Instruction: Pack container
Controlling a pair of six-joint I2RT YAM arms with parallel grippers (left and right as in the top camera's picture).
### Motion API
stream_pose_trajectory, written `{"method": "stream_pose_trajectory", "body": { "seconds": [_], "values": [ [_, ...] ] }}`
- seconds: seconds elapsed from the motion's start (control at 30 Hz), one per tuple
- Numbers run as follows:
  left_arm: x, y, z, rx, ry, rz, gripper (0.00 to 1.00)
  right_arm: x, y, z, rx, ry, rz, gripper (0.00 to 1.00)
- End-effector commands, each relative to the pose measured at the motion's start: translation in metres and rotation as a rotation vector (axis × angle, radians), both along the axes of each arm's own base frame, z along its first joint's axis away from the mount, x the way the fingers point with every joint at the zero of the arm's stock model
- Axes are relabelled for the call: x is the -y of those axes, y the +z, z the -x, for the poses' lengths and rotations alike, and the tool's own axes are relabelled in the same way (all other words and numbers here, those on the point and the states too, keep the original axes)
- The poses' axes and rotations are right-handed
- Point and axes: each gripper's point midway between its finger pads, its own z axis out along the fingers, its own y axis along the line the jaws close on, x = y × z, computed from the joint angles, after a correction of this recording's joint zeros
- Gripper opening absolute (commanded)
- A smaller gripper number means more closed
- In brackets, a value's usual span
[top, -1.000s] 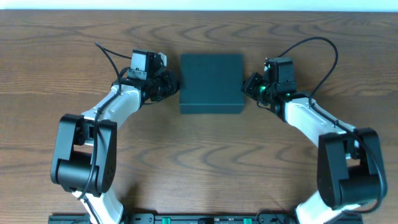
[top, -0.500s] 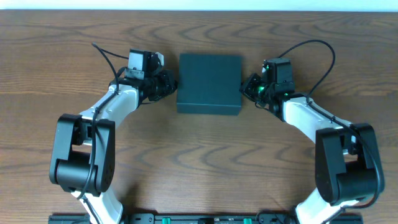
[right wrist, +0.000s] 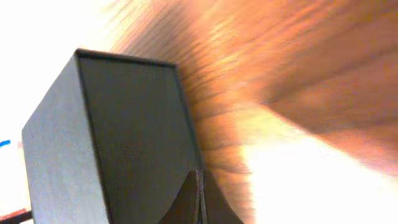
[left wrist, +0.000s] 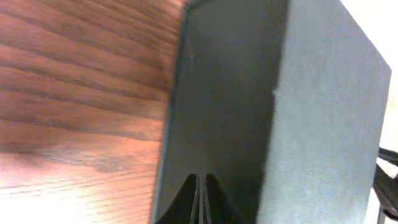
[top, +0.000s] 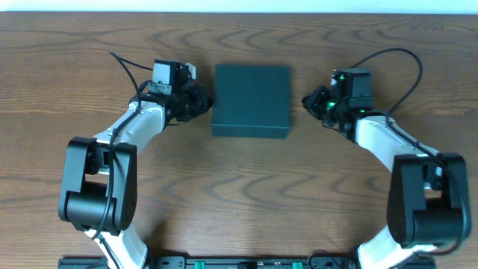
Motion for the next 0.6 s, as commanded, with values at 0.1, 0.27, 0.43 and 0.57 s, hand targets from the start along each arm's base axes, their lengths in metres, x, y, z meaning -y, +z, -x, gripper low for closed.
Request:
{"method": "stream_pose_trajectory", "body": {
  "seconds": [0.1,0.27,0.43,0.57],
  "values": [
    [-0.091,0.054,-0.046,0.066,0.093,-0.09,0.06,0.03,0.085,-0.001,0.172,0.079,0.123,0.1],
    [-0.115,0.129,-0.031,0.102,-0.139,-0.347,0.61,0.043,0.154,0.022,0.245,0.167,0.322,0.99],
    [-0.127,0.205,0.002,0.115,-0.153,-0.437,0.98,0.063,0.225,0.061,0.307,0.154,0.492,0.99],
    [-0.126,0.271,0.042,0.238,-0.144,-0.465,0.95,0.073,0.282,0.107,0.408,0.097,0.563,0.99]
  ]
}}
